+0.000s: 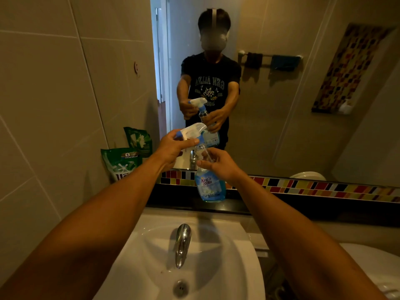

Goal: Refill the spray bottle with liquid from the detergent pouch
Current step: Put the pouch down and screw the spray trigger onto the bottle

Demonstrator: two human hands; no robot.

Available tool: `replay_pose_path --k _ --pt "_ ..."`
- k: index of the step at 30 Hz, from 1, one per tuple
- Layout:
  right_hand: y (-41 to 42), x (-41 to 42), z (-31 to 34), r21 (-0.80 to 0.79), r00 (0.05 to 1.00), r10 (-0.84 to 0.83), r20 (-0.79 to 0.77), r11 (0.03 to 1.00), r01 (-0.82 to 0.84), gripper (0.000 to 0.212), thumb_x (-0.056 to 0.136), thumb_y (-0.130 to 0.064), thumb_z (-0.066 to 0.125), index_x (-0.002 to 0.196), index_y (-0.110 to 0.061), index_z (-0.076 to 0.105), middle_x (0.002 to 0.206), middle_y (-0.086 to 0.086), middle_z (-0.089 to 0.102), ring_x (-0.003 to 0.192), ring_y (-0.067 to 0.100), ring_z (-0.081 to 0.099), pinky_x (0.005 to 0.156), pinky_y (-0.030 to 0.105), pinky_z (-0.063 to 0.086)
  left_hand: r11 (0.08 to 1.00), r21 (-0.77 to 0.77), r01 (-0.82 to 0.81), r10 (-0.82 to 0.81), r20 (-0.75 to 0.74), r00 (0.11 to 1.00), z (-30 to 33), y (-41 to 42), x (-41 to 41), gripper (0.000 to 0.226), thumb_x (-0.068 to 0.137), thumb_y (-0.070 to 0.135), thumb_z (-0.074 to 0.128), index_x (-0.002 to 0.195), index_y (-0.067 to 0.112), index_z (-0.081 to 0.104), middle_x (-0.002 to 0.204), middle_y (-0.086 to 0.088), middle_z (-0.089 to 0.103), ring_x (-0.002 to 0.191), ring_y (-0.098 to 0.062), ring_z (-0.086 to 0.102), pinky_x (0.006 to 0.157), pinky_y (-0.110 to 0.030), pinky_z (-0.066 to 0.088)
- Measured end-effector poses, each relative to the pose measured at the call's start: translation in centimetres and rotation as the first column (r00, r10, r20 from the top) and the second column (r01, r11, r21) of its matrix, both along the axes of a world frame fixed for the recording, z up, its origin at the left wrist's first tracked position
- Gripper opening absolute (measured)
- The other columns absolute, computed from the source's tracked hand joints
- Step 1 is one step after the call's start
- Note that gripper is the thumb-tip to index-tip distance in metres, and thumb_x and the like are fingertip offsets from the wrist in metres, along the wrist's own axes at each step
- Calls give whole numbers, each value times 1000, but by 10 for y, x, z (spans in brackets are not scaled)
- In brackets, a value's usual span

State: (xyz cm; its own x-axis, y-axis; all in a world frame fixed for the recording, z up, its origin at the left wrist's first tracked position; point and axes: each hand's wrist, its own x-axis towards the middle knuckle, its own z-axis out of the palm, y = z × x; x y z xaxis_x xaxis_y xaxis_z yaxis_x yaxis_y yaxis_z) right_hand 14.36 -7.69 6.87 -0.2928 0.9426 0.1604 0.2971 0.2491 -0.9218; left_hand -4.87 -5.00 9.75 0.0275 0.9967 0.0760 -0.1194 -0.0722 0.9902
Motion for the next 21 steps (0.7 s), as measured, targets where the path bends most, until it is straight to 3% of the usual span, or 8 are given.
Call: replay_pose_path --k 5,10,16,19,21 --pt "-1 -5 -4 10 999 -21 -49 1000 22 30 92 -20 76 120 -17 66 113 6 74 105 23 71 91 36 58 1000 5 -15 14 78 997 -6 -3 14 45 77 9 82 117 15 65 92 0 72 67 -1 70 48 -13 49" --pt "-6 -8 -5 25 996 -44 -74 999 46 32 92 -16 76 122 -15 64 105 -2 74 93 9 71 73 14 55 999 29 -28 25 71 997 -8 -1 21 47 76 14 84 119 16 64 101 -1 74 87 -13 69 55 -14 53" --pt "-1 -6 -5 -16 995 -78 -67 997 77 39 90 -26 79 125 -14 66 111 7 74 104 27 71 95 46 59 996 82 -19 19 6 1000 -11 7 23 43 76 15 85 115 17 66 98 1 77 98 -21 72 82 -37 60" --pt "0 -4 -7 -24 995 -82 -57 996 80 34 90 -27 79 121 -20 67 110 5 74 104 27 71 97 51 58 996 91 -13 16 -33 999 -11 6 25 34 80 15 81 109 23 64 99 3 75 94 -17 72 80 -33 60" --pt "-1 -3 -8 -23 995 -79 -63 997 78 29 91 -25 78 117 -23 68 111 6 74 106 28 71 97 52 58 994 110 -11 17 -59 998 -11 4 26 32 84 12 77 110 21 61 97 5 73 88 -11 71 69 -23 59"
